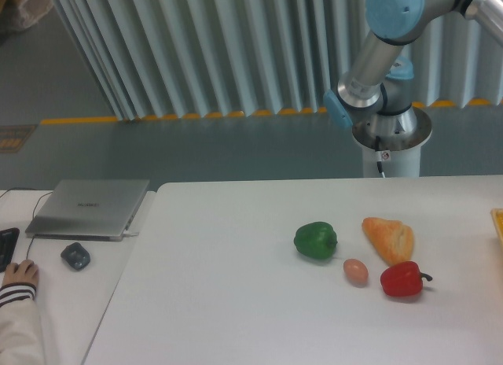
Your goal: Place the yellow pepper on the table
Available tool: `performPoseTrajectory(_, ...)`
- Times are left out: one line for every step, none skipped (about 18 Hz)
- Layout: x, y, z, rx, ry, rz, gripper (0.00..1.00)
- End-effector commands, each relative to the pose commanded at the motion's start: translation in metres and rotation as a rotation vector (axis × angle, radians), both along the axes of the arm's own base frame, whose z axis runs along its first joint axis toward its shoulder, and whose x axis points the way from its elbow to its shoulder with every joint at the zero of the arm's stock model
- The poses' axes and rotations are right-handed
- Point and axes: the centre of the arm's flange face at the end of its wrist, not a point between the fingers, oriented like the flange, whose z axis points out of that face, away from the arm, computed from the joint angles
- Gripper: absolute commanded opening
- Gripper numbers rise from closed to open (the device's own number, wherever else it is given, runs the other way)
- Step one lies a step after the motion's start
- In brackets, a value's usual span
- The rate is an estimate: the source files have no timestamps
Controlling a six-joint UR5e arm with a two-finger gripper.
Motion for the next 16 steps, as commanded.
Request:
performPoseTrajectory(0.002, 0.001, 0.004, 0.005, 0.001, 0.010, 0.57)
performPoseTrajectory(0.005, 0.000, 0.007, 0.004, -0.013, 0.016, 0.54)
performPoseTrajectory(0.007, -0.001, 0.012, 0.003, -0.018, 0.015, 0.53)
performPoseTrajectory(0.009, -0.002, 0.018, 0.003, -0.021, 0.017, 0.53)
performPoseTrajectory(0.012, -0.003, 0.023, 0.002, -0.027, 0.017, 0.53)
performPoseTrajectory(0.017, -0.003, 0.032, 0.000, -0.036, 0.016, 0.53)
performPoseTrajectory(0.022, -0.005, 0.039, 0.001, -0.053, 0.015, 0.53)
performPoseTrajectory(0.028, -0.004, 0.047, 0.015, -0.072, 0.010, 0.53)
performPoseTrajectory(0.038, -0.003, 0.056, 0.044, -0.117, 0.004, 0.53)
performPoseTrajectory(0.044, -0.002, 0.060, 0.060, -0.150, 0.000, 0.53)
performPoseTrajectory(0.050, -0.003, 0.068, 0.072, -0.170, -0.002, 0.53)
performPoseTrajectory(0.055, -0.003, 0.072, 0.073, -0.183, -0.003, 0.53)
performPoseTrajectory(0.060, -0.001, 0.074, 0.071, -0.196, -0.007, 0.53)
performPoseTrajectory(0.067, 0.003, 0.080, 0.070, -0.203, -0.018, 0.53)
performPoseTrajectory(0.074, 0.006, 0.082, 0.070, -0.224, -0.025, 0.53)
performPoseTrajectory(0.078, 0.007, 0.086, 0.082, -0.239, -0.022, 0.53)
